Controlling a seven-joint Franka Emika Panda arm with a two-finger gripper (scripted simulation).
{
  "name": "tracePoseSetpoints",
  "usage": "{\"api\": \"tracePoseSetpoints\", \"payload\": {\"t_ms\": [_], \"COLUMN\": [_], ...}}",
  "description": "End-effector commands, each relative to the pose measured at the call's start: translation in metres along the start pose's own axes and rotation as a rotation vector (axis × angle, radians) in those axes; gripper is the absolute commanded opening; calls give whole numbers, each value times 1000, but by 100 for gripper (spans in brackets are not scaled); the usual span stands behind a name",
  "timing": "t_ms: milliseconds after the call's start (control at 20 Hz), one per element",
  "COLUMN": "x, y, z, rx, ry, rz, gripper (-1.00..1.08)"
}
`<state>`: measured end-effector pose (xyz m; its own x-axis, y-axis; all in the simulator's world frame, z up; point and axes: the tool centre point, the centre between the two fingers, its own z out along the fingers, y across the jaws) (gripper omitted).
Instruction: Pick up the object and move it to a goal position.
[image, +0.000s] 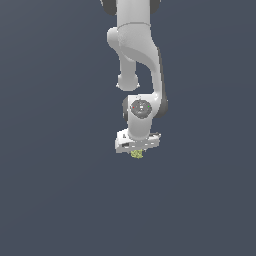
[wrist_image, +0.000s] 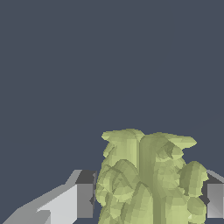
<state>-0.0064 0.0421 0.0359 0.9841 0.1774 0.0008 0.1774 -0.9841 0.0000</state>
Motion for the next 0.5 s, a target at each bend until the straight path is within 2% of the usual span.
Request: {"api": "tracePoseSetpoints", "payload": {"t_ms": [0, 450], "x": [0, 10], "y": [0, 6], "z": [1, -5], "rx": [0, 0], "ry": [-1, 0], "rz": [0, 0], "gripper": [-100, -100]}}
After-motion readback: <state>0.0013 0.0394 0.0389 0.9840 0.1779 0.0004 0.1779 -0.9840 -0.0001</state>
